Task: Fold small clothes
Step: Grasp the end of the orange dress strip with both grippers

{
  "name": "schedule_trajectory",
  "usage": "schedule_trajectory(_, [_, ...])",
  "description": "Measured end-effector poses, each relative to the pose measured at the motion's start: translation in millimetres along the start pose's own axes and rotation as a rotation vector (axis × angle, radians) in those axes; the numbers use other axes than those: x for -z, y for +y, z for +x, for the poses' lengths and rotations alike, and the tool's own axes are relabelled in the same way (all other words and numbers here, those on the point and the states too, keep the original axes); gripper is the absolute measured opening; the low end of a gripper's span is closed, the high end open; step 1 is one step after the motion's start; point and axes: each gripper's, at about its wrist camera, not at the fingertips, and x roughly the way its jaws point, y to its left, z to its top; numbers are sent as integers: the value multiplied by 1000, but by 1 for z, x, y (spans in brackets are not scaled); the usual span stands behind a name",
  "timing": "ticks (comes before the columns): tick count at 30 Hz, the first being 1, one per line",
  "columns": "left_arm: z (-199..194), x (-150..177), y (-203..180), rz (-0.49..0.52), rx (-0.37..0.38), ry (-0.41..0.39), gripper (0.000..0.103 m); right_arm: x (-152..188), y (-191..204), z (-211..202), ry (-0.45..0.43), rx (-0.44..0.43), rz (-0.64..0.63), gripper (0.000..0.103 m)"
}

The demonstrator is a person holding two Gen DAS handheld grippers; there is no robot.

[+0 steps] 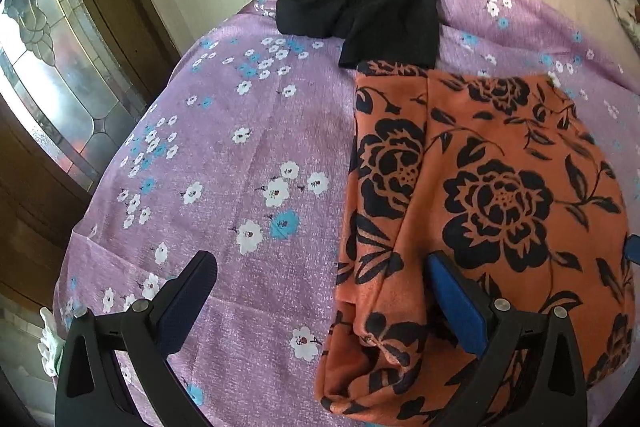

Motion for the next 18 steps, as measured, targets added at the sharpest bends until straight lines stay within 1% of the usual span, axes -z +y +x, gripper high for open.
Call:
schedule_trajectory(2, [-2, -2, 8, -41, 48, 0, 103, -5, -10, -11, -29, 8, 33, 68])
schedule_trajectory(3, [-1, -2, 15, -74, 74, 9, 103, -7, -12, -13, -33, 16, 43, 70])
schedule_trajectory(5, [2, -3, 29, -130, 97, 26, 103, -10, -26, -16, -45, 41, 93, 74])
schedule_trajectory(6, [5, -2, 34, -150, 106, 34, 103, -11, -31, -14, -41, 39, 112, 76])
schedule_trajectory(7, [7, -2, 37, -164, 122, 41, 103, -12, -36, -11, -29, 36, 128, 76])
schedule_trajectory(9, [13, 0, 40, -188, 178, 64, 103, -13, -44, -2, -4, 41, 151, 76])
schedule_trajectory(10, [18, 2, 39, -194, 217, 85, 103, -13, -46, 3, 7, 42, 159, 76])
schedule_trajectory(12, [24, 4, 35, -187, 265, 112, 103, -12, -50, 14, 31, 28, 173, 76])
schedule_trajectory(14, [26, 4, 34, -204, 298, 109, 103, -12, -54, 24, 43, 9, 192, 76])
schedule_trajectory(15, [26, 5, 33, -225, 326, 106, 103, -11, -55, 28, 47, -5, 200, 77])
schedule_trajectory(16, [25, 6, 33, -239, 351, 106, 103, -11, -56, 34, 38, -35, 212, 81])
schedule_trajectory(17, [28, 8, 31, -263, 409, 118, 103, -12, -56, 36, 21, -54, 213, 84])
schedule_trajectory(18, [33, 9, 30, -277, 454, 137, 103, -13, -55, 39, 8, -67, 207, 90])
